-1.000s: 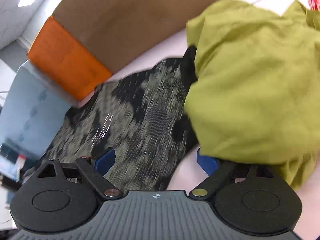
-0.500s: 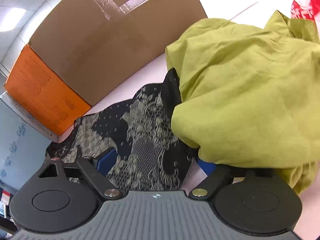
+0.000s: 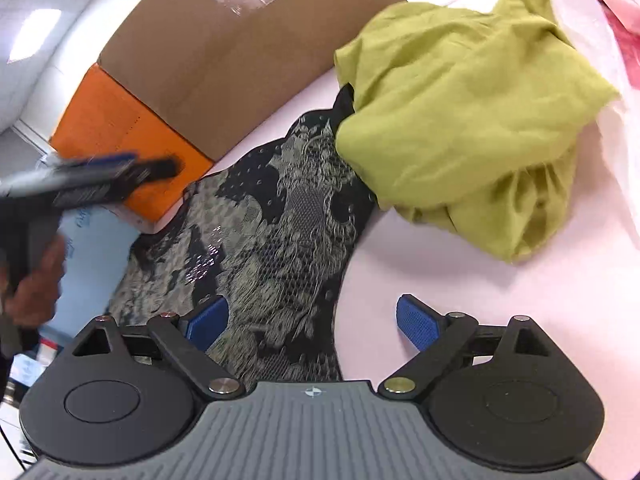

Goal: Fold clothes

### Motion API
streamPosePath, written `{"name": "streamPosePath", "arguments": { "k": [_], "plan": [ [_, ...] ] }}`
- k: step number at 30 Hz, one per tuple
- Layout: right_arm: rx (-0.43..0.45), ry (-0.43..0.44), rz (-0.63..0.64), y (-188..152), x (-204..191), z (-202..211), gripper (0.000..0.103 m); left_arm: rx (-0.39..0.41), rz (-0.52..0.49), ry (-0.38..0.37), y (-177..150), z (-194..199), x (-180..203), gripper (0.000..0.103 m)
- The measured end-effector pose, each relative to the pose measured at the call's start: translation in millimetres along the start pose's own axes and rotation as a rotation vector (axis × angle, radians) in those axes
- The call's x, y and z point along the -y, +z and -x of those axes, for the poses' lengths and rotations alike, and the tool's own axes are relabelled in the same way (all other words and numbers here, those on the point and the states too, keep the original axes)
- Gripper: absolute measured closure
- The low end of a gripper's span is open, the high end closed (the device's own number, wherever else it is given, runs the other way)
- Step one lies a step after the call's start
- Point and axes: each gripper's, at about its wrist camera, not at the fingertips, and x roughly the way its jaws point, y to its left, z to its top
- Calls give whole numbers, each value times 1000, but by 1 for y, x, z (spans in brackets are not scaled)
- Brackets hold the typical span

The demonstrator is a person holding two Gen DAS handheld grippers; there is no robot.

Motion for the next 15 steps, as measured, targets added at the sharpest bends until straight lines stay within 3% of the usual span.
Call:
{"name": "streamPosePath", "arguments": {
  "k": [2, 7, 9, 10, 11, 12, 13, 15],
  "plan": [
    [18, -6, 6, 10, -3, -15, 10, -23, 24, -24, 12, -24, -4, 32],
    [74, -30, -21, 41, 0, -45, 10, -80, 138, -72, 35, -62, -17, 32],
    [94, -38, -61, 49, 5, -50, 17, -91, 209, -72, 35, -69, -24, 32],
    [98, -59, -61, 51, 5, -51, 37, -94, 251, -69, 33, -71, -28, 32],
    [97, -79, -63, 53, 7, -52, 71, -100, 294, -58, 29, -70, -33, 31],
    [83, -96, -66, 54, 10, -52, 90, -107, 329, -47, 23, -69, -38, 29],
    [70, -105, -81, 56, 15, -54, 99, -115, 362, -34, 17, -68, -43, 28],
    [76, -95, -131, 55, 22, -54, 99, -136, 405, -3, 0, -61, -55, 28]
  ]
}}
